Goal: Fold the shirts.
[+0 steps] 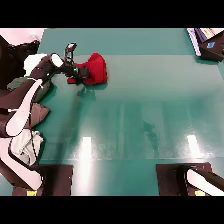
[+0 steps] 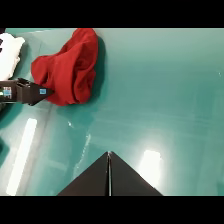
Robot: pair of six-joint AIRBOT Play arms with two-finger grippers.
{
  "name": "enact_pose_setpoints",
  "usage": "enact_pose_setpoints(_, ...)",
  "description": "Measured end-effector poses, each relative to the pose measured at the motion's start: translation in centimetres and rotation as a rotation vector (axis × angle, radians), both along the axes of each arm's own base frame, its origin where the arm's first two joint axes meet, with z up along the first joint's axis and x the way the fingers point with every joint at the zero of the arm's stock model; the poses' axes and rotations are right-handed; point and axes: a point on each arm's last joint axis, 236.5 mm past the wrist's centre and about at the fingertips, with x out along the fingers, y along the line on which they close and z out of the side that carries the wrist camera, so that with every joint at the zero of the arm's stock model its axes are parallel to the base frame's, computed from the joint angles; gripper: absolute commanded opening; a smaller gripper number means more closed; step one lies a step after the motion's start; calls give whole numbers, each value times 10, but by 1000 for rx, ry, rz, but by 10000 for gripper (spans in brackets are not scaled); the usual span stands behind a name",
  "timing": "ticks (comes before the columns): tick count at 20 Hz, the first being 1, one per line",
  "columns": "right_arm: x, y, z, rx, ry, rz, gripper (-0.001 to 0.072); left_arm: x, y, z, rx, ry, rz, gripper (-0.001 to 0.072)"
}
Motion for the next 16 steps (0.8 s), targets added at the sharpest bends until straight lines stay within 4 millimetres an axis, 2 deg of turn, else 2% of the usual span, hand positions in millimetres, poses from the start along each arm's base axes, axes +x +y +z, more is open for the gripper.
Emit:
enact_pose_setpoints(1, 0, 0, 0, 0, 0, 0, 18, 1, -1, -3, -2, 2, 0, 39)
enact_pose_setpoints(5, 0, 0, 0, 0, 0, 0, 18, 0, -5, -1, -23, 16, -5, 29)
enact_pose_setpoints(7, 0, 2, 1, 8, -2, 5, 18, -3, -12, 19, -40, 20, -34, 29)
enact_pose_setpoints(8, -1, 4, 3, 19, -6, 11, 18, -3, -16, 40, -50, -2, -57, 29)
enact_pose_setpoints(10, -1, 10, 13, 50, -27, 23, 18, -4, -25, 104, -75, -92, -111, 29)
enact_pose_setpoints(12, 0, 13, 29, 71, -70, 29, 18, -19, -35, 187, -123, -212, -171, 29)
enact_pose_setpoints(14, 0, 15, 50, 79, -131, 28, 18, -53, -48, 266, -174, -332, -255, 29)
enact_pose_setpoints(16, -2, 16, 73, 77, -195, 24, 18, -99, -62, 328, -207, -435, -349, 30)
